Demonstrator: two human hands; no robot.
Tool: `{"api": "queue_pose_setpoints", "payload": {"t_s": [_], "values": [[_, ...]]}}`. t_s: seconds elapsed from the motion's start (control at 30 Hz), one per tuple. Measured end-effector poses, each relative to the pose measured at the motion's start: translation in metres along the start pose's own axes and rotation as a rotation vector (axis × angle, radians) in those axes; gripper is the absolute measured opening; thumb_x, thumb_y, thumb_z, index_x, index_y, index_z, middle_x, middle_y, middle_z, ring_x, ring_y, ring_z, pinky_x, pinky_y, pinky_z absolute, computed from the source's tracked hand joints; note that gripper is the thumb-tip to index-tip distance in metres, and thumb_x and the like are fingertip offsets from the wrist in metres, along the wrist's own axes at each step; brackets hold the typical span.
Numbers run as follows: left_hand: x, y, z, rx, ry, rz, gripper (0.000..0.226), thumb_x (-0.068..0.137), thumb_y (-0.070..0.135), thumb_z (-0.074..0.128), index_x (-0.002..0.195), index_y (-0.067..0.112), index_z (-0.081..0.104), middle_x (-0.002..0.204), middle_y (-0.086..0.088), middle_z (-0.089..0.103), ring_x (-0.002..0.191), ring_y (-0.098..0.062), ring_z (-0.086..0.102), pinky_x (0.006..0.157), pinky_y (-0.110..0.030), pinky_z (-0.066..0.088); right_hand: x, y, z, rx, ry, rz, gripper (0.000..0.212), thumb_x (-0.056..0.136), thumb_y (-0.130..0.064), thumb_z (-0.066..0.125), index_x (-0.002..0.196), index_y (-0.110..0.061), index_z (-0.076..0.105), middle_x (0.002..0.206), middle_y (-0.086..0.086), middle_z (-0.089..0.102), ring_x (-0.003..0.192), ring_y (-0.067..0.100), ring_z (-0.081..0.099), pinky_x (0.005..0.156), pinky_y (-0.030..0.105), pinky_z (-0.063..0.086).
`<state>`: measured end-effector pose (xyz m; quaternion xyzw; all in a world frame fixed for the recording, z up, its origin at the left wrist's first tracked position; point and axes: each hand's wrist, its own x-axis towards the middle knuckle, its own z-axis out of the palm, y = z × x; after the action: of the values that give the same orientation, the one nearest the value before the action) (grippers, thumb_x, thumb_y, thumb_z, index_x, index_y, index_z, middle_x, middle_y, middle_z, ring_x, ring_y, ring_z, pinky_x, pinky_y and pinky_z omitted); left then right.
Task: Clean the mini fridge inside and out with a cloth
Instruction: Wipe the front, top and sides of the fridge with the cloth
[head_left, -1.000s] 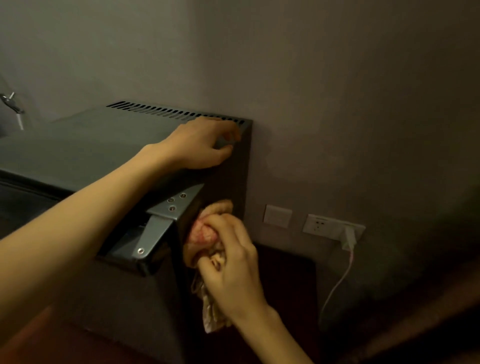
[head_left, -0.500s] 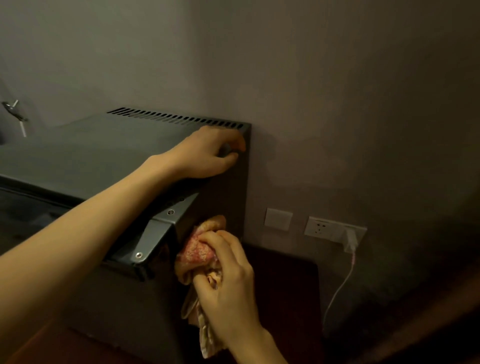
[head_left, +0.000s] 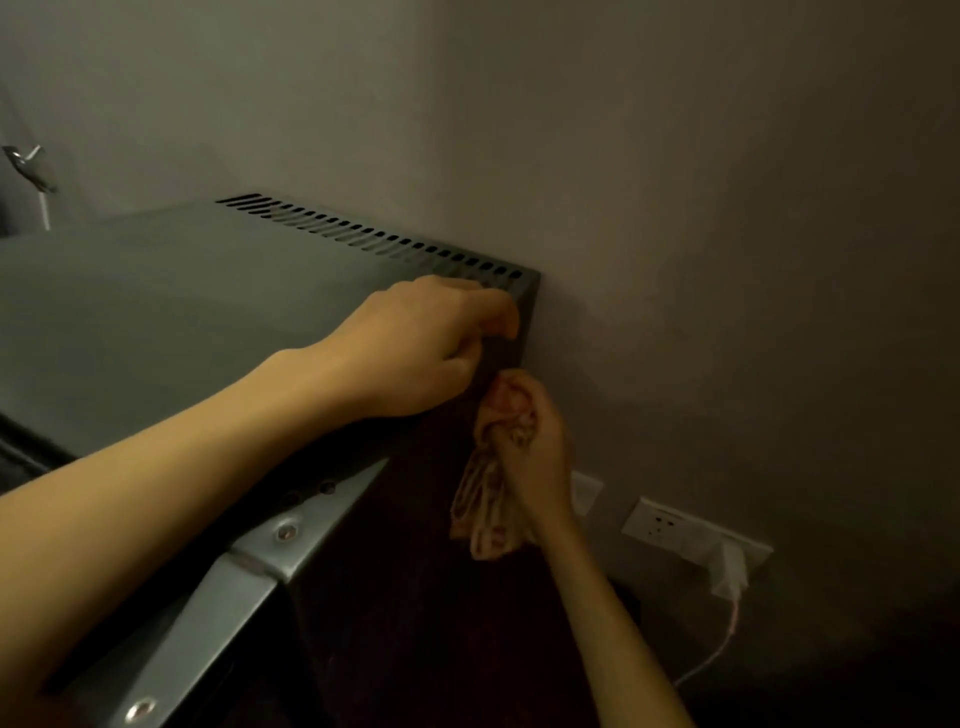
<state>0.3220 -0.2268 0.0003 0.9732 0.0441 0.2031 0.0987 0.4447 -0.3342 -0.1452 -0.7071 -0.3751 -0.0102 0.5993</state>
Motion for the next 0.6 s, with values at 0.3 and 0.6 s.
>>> {"api": "queue_pose_setpoints", "payload": {"t_s": [0.3, 0.6], "values": [[0.000, 0.007, -0.005, 0.032, 0.048, -0.020, 0.048, 0.075, 0.022, 0.030, 0.114, 0.031, 0.056, 0.112, 0.007, 0.062, 0.095, -0.024, 0.059, 0.073, -0.044, 0.050, 0.083, 0.035, -0.009, 0.031, 0.007, 0.024, 0.054, 0.064, -0.004, 0.052, 0.117, -0.014, 0.059, 0.108, 0.007, 0.066, 0.098, 0.019, 0.064, 0.088, 0.038, 0.053], [-0.002, 0.011, -0.006, 0.055, 0.036, -0.035, 0.051, 0.073, 0.023, 0.030, 0.115, 0.028, 0.057, 0.115, 0.002, 0.062, 0.099, -0.028, 0.058, 0.077, -0.045, 0.049, 0.027, 0.071, 0.009, 0.101, -0.076, 0.184, 0.060, 0.070, -0.002, 0.049, 0.129, -0.013, 0.052, 0.125, 0.008, 0.059, 0.115, 0.021, 0.058, 0.101, 0.034, 0.046]]}}
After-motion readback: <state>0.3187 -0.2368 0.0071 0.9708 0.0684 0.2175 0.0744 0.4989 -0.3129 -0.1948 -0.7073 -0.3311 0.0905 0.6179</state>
